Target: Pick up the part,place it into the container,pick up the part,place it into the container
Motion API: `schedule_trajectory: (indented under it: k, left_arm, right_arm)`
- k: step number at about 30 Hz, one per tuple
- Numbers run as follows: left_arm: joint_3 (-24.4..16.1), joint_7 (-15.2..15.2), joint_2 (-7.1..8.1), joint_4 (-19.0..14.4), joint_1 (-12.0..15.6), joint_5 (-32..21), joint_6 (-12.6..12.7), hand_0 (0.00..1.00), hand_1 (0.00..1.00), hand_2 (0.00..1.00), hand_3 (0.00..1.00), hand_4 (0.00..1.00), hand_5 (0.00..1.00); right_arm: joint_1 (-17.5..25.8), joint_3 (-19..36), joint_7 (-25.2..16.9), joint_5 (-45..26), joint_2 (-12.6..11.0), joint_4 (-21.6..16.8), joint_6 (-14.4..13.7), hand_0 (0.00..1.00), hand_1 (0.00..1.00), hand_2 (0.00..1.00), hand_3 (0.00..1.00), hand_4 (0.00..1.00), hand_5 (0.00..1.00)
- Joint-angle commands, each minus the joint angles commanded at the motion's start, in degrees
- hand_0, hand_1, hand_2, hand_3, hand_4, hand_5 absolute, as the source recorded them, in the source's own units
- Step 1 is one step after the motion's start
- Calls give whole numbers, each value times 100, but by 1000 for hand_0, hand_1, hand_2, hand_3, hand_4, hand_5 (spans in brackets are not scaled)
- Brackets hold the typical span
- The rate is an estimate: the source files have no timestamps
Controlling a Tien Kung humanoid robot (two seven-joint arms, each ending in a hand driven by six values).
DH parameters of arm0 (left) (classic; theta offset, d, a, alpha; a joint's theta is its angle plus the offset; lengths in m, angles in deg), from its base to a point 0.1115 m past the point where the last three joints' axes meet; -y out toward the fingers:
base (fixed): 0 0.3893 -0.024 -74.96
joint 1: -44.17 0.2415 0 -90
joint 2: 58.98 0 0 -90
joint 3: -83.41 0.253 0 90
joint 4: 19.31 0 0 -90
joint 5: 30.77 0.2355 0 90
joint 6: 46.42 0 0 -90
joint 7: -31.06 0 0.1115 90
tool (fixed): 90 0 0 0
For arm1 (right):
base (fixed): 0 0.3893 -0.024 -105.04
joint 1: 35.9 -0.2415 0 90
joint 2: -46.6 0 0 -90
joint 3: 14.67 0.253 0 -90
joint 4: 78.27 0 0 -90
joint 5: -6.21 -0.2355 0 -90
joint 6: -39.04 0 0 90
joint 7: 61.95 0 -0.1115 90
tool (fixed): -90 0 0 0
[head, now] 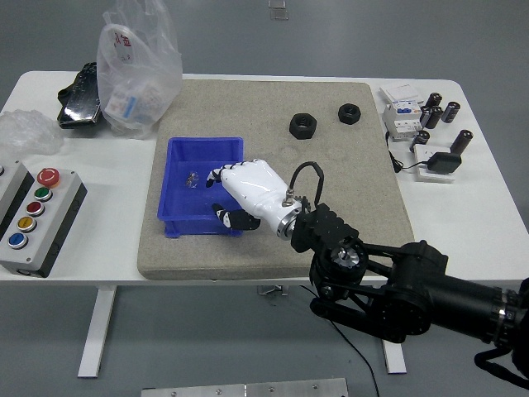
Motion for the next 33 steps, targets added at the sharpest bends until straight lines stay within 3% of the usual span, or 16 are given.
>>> schedule_trajectory:
  k: [2, 7, 13, 14, 19, 20, 33]
  left_arm:
    - [-1, 5, 2, 0, 4, 8, -3, 675, 648, 654, 663, 783, 383]
    - [-7, -5, 10, 0, 7, 18, -4, 675, 648, 654, 663, 783, 383]
    - [-25, 5, 1, 0, 25, 37, -8, 675, 649, 654, 653, 783, 383]
    - [-28, 4, 1, 0, 26, 40, -7, 675, 649, 652, 641, 781, 382]
    - [-36, -11, 5, 0, 18, 47, -7, 675, 649, 652, 641, 781, 382]
    - [-37, -11, 5, 0, 18, 48, -8, 675, 648, 652, 643, 781, 380]
    - [-26, -9, 9, 0, 15, 65, -15, 675, 649, 652, 637, 780, 381]
  right_arm:
    - [26, 91, 8, -31, -22, -12, 41, 320, 654, 755, 739, 682, 332]
    - [256, 546, 44, -42, -160, -124, 32, 320, 654, 755, 739, 682, 332]
    - [693, 1289, 108, -115, -514, -263, 77, 318, 652, 759, 749, 710, 349]
    - [749, 1390, 117, -130, -570, -268, 96, 315, 646, 767, 795, 967, 600]
    - [1051, 1635, 202, -177, -767, -232, 273, 315, 646, 767, 795, 967, 600]
    - [1092, 1632, 222, -181, -777, -221, 318, 322, 660, 805, 830, 998, 684]
    - [1163, 1446, 388, -125, -797, 33, 752, 325, 659, 815, 830, 998, 721]
